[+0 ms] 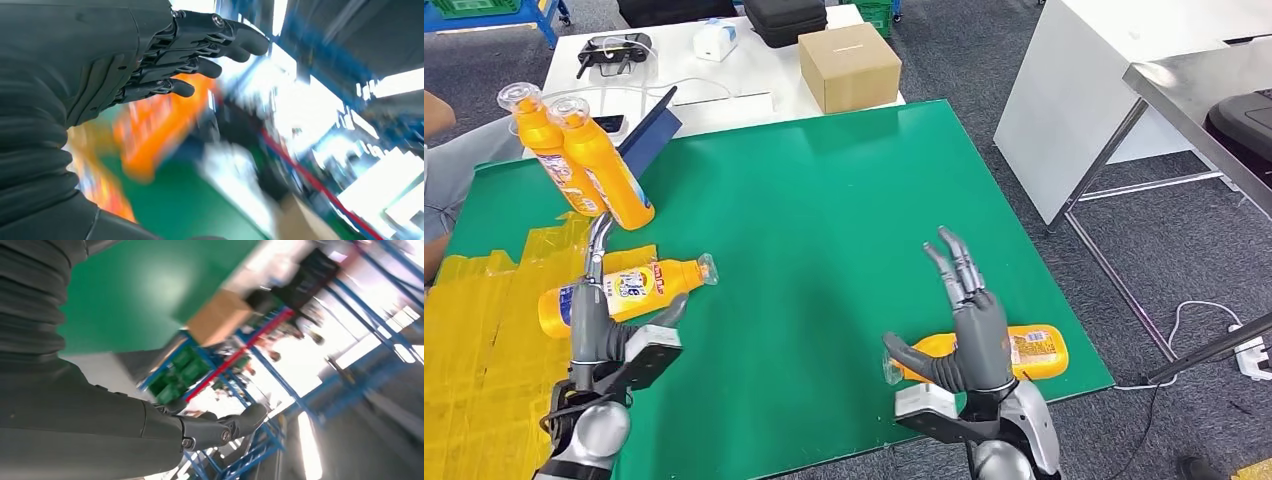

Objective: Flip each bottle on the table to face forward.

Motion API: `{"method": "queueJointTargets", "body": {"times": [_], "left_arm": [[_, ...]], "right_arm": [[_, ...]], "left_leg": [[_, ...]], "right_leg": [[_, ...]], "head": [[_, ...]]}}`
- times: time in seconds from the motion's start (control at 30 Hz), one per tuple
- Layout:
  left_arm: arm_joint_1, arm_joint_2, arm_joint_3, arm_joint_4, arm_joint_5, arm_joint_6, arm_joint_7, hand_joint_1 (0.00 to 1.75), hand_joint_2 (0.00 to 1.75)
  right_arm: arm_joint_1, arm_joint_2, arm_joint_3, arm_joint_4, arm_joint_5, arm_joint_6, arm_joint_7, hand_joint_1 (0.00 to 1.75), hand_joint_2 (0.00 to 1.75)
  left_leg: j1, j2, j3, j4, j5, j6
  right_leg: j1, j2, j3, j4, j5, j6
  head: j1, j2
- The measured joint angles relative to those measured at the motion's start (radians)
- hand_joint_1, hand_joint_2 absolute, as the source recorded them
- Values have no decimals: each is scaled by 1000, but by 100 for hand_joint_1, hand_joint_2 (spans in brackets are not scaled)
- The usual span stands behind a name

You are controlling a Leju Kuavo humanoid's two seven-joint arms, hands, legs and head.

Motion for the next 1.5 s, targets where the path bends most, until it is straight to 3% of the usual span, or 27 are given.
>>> {"method": "queueJointTargets", "body": {"times": [0.1,0.2,0.37,0.63,1.07,1.5], "left_arm": [[30,-4,-13,-73,170,-186,0,0,175],[57,-11,-17,-119,273,-294,-2,0,175],[90,-23,-18,-152,340,-355,-12,0,175],[94,-29,-39,-154,368,-387,1,0,175],[89,-30,-51,-151,368,-395,16,0,175],[81,-39,-58,-147,371,-410,50,0,175]], "right_arm": [[11,-48,-1,8,172,35,82,0,175],[34,-102,-10,17,229,92,137,0,175],[90,-211,-35,54,229,177,186,0,175],[159,-326,-55,99,174,182,199,0,175],[182,-371,-69,128,181,185,228,0,175],[134,-357,-165,244,375,172,299,0,175]], "left_leg": [[0,0,0,0,-1,0],[0,0,0,0,-1,0],[-1,0,0,0,-1,1],[-2,0,0,0,-2,1],[-2,0,1,0,-2,1],[-3,0,1,0,-2,2]], "right_leg": [[0,0,0,0,0,0],[0,0,0,0,0,0],[0,0,0,0,0,0],[-2,0,0,0,0,1],[-2,0,0,0,0,1],[-3,0,0,0,0,1]], "head": [[0,0],[0,0],[0,0],[0,0],[0,0],[-1,0]]}}
